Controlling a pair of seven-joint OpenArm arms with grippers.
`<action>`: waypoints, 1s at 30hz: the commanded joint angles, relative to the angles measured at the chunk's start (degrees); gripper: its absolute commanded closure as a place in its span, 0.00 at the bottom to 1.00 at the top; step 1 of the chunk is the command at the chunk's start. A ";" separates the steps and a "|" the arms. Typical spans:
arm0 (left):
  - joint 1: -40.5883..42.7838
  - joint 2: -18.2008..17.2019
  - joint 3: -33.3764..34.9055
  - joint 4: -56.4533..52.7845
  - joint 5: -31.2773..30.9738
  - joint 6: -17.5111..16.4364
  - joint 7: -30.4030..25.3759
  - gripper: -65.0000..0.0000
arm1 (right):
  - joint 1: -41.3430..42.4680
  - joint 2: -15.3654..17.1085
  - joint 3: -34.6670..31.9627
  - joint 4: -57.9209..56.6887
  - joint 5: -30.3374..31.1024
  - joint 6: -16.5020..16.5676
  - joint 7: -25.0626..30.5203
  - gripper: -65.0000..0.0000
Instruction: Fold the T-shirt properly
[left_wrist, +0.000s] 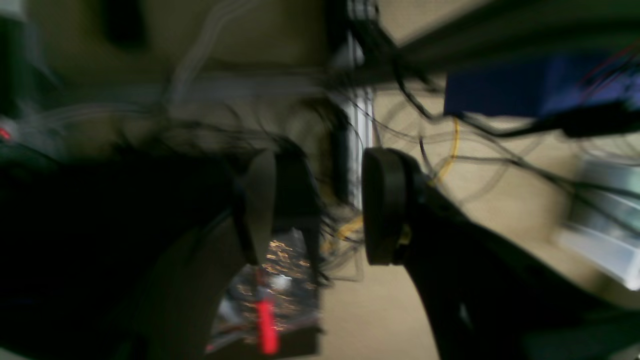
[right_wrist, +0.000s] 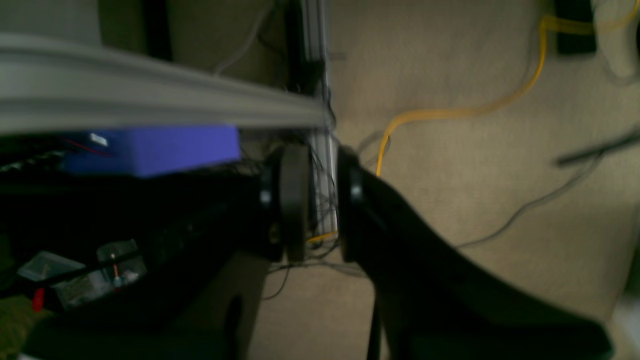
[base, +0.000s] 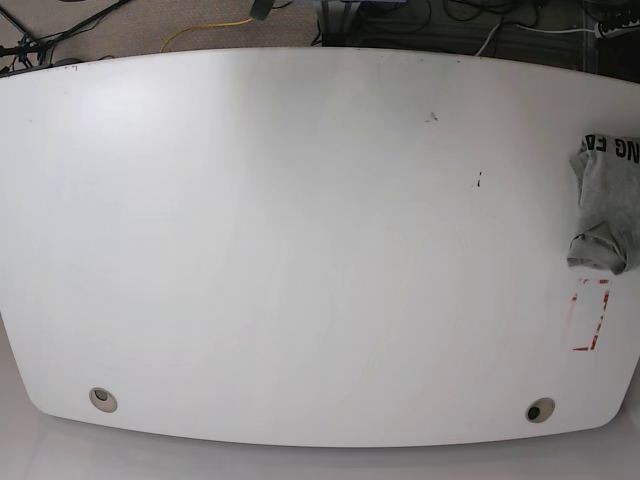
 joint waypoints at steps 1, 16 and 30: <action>-3.28 -1.96 -0.18 -8.23 -0.18 0.13 -1.04 0.60 | 2.19 0.30 -0.58 -6.25 -0.70 -1.50 1.56 0.86; -32.82 -7.06 13.79 -54.21 -0.09 9.62 -1.04 0.60 | 28.39 0.30 -2.34 -42.47 -18.72 -9.06 1.56 0.86; -50.40 -6.35 17.66 -71.00 -0.09 24.74 4.15 0.60 | 42.19 0.04 -2.34 -57.41 -26.64 -20.05 -2.57 0.84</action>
